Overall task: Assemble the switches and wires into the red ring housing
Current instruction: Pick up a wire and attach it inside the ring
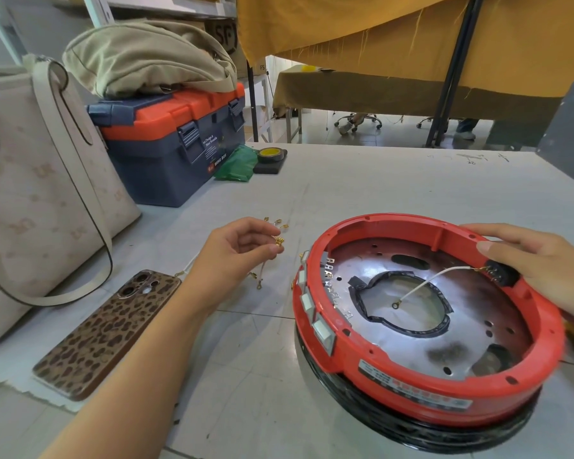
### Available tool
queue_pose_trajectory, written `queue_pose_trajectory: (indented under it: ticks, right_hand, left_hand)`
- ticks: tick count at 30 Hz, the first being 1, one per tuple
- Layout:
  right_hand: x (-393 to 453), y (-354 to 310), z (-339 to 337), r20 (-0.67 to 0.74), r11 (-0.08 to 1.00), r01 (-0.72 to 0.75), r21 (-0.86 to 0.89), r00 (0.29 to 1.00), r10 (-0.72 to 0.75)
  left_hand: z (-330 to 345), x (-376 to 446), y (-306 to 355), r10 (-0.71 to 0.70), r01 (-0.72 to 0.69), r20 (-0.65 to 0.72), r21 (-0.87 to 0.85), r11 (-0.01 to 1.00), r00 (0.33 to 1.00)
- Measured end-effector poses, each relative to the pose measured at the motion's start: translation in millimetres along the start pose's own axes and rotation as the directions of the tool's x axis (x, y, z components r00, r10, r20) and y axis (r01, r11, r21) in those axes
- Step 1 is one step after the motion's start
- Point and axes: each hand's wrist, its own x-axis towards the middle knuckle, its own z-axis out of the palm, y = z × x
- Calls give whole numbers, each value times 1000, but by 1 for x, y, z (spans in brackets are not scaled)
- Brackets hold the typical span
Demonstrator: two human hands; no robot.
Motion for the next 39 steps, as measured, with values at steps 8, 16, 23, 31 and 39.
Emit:
queue_pose_trajectory:
  ticks: [8, 16, 23, 31, 39]
  right_hand:
    - [-2, -3, 1, 6, 1000, 12, 6, 1000, -12]
    - [-8, -4, 1, -17, 1000, 6, -25, 1000, -6]
    - [-9, -4, 1, -25, 999, -4, -40, 1000, 3]
    - [-9, -7, 3, 4, 1000, 8, -18, 1000, -8]
    - [-7, -4, 1, 5, 1000, 6, -28, 1000, -5]
  left_hand:
    - [10, 7, -12, -16, -30, 69, 612, 790, 997]
    - [19, 24, -5, 9, -134, 162, 779, 613, 987]
    - [26, 31, -12, -76, -166, 274, 757, 633, 959]
    - [12, 30, -20, -52, -48, 115, 721, 691, 992]
    - [26, 30, -22, -28, -110, 144, 854, 509, 989]
